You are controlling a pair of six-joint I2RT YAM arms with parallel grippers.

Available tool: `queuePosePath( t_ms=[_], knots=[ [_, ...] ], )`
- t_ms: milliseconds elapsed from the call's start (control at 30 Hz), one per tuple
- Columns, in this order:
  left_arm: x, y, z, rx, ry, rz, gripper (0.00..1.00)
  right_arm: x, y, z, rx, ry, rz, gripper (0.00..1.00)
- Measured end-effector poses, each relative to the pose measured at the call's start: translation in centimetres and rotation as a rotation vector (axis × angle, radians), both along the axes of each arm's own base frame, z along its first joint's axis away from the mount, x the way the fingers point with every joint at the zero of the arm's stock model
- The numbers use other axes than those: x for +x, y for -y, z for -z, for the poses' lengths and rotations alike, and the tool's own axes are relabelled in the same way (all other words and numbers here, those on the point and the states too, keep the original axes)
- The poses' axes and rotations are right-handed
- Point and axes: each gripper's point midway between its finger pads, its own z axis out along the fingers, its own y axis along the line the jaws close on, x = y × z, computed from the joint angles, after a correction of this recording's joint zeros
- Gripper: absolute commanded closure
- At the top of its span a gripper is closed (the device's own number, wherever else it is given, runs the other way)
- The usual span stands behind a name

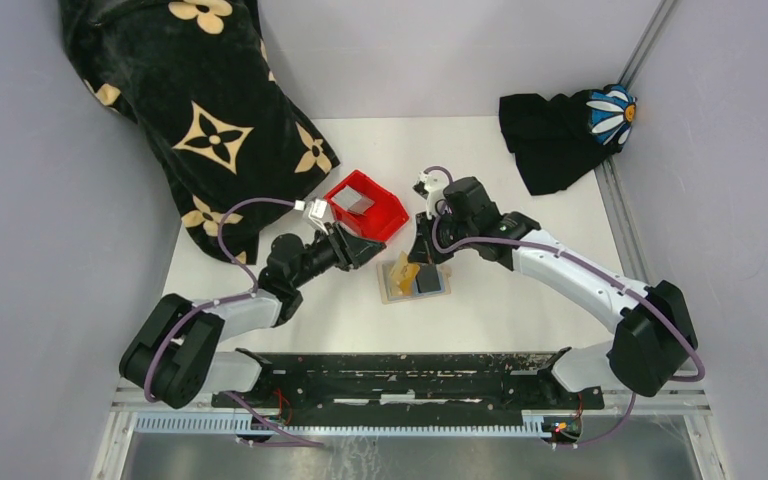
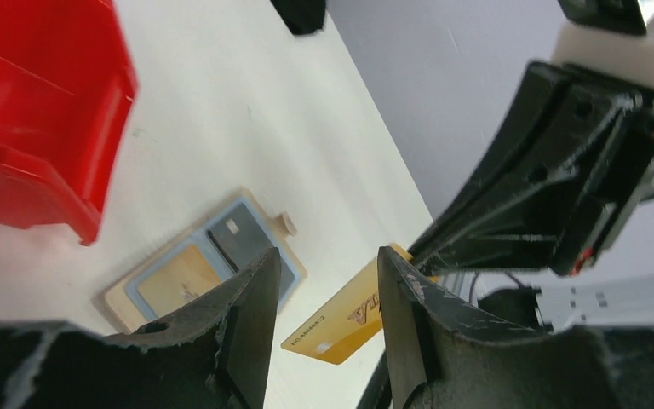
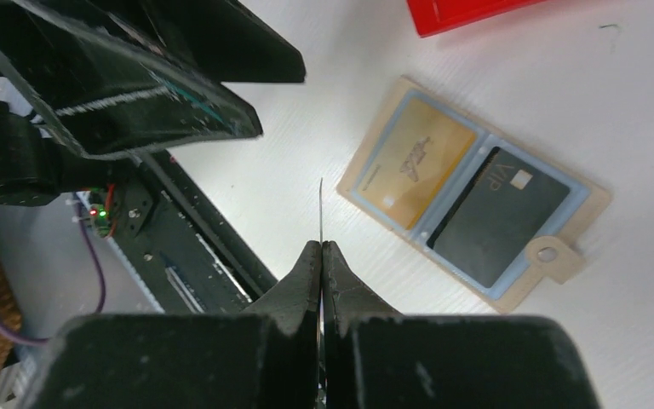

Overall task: Put the credit cards into the card holder
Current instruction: Pick up the credit card from the storage box.

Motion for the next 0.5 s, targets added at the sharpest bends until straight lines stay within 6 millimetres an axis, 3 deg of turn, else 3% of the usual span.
queuePosePath(
  t_ms=[233, 500],
  knots=[
    [-3.6, 2.1, 1.3, 0.0, 0.033, 0.205, 0.46, -1.2, -0.1, -1.3, 0.09, -0.07, -0.025, 0.99],
    [-5.4, 3.2, 2.0, -0.016, 0.058, 0.325, 0.47, -1.5, 0.3, -1.5, 0.141, -0.13, -0.041, 0.99]
  ],
)
